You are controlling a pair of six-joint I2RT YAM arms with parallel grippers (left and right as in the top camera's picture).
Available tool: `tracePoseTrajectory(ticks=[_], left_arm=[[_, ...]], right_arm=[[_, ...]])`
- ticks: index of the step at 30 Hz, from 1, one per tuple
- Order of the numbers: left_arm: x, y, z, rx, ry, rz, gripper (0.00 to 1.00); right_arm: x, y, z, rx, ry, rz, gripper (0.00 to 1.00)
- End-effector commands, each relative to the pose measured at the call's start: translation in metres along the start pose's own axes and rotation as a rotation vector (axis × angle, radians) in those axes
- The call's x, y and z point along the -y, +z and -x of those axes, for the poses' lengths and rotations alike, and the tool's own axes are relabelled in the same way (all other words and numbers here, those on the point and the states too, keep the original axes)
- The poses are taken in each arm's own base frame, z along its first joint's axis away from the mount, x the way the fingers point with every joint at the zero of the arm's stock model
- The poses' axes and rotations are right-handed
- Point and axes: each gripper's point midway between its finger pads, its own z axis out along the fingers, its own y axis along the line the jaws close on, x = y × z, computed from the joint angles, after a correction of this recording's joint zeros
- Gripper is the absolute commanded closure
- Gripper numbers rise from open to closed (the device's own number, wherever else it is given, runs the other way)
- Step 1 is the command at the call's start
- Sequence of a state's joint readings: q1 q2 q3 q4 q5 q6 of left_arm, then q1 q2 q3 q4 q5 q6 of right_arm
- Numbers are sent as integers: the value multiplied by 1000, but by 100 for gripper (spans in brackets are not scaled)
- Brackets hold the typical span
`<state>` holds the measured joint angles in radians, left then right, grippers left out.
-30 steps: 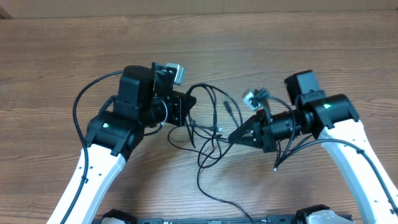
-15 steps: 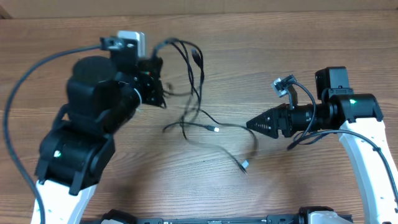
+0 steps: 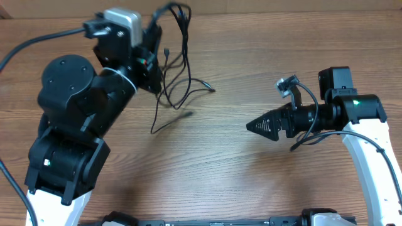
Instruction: Untangle cables
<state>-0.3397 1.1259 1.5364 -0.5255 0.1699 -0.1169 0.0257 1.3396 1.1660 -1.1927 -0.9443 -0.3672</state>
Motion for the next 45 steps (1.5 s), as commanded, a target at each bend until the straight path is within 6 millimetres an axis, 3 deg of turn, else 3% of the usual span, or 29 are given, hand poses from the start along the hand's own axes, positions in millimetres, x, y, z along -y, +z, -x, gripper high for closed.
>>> tracePoseTrajectory(ticks=[1,4,10,14,22,25,28,29,32,35,39,42,43,44,45], left_arm=[[36,-6,-12,-66,68,-215,96],[67,-13,-29,-134,52,-412,96],[101,-30,-34,-163,28,-650,96],[113,-39,-34,-167,21,-735,96],[123,-35,-40,-203,-19,-772,96],[125,-29,-44,-220,-23,-772,96],[120,-20,-48,-230,-28,-742,96],[115,-14,-49,-233,-27,-703,96],[95,1,-51,-232,-27,-558,96],[76,9,-48,-217,-29,-427,96],[64,9,-30,-139,1,-347,96],[39,11,-10,-54,25,-183,96],[33,11,-7,-39,29,-149,96],[29,11,-3,-22,31,-120,96],[25,11,0,-11,33,-97,96]], right_arm=[[-31,-9,24,106,-99,146,0],[-59,-19,45,202,-214,308,4],[-82,-32,61,284,-383,434,9],[-89,-35,67,313,-483,455,8],[-115,-29,69,321,-668,533,5],[-123,-24,67,309,-704,556,22],[-128,-21,65,298,-709,571,91],[-128,-21,64,296,-706,572,96],[-127,-20,62,287,-680,574,96],[-112,-11,63,266,-600,485,96],[-82,4,58,208,-470,316,96],[-73,8,48,162,-386,282,96],[-72,8,46,155,-376,272,90],[-69,9,45,149,-366,257,69],[-66,10,44,142,-358,239,41]])
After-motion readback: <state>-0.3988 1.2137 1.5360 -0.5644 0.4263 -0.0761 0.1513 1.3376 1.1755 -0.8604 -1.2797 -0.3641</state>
